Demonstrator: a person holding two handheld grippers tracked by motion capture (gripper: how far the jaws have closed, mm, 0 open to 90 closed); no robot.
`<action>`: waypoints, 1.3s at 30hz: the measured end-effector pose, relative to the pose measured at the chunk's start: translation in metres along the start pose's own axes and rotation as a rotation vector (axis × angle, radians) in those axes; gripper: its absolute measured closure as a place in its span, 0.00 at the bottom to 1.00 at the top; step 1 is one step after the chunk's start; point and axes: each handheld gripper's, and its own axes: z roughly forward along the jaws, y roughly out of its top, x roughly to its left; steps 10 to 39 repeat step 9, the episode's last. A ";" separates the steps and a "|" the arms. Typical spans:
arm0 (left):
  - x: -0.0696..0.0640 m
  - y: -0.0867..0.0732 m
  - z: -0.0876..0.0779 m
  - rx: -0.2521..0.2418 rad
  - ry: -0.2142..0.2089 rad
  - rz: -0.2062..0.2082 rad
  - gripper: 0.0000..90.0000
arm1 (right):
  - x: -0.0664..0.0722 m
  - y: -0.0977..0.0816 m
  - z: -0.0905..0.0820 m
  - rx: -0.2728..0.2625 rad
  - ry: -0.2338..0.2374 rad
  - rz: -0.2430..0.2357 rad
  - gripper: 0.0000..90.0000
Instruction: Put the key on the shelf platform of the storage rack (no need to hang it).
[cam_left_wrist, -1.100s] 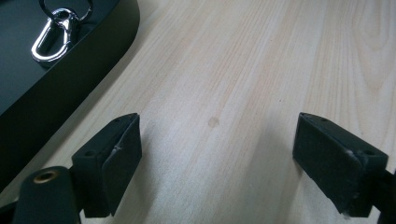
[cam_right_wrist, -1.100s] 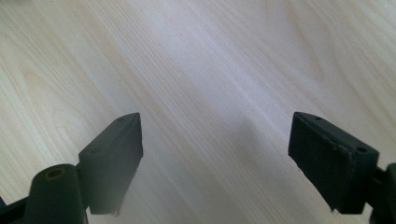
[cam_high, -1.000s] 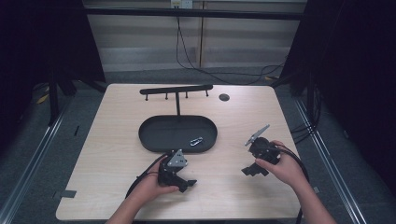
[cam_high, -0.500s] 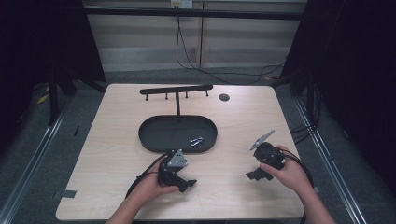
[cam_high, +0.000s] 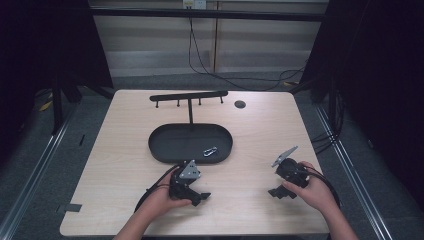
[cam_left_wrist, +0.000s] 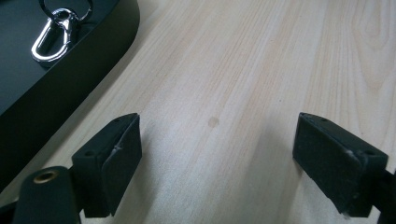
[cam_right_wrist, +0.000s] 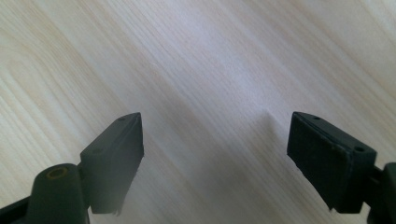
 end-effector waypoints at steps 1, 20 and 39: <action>0.000 0.000 0.000 0.000 0.000 0.000 0.17 | 0.000 -0.001 0.001 0.000 -0.002 -0.001 0.20; 0.000 0.000 0.000 -0.001 0.000 0.000 0.17 | -0.003 -0.007 0.006 -0.002 -0.023 -0.008 0.20; 0.000 0.000 0.000 -0.001 0.000 0.000 0.17 | -0.003 -0.007 0.006 -0.002 -0.023 -0.008 0.20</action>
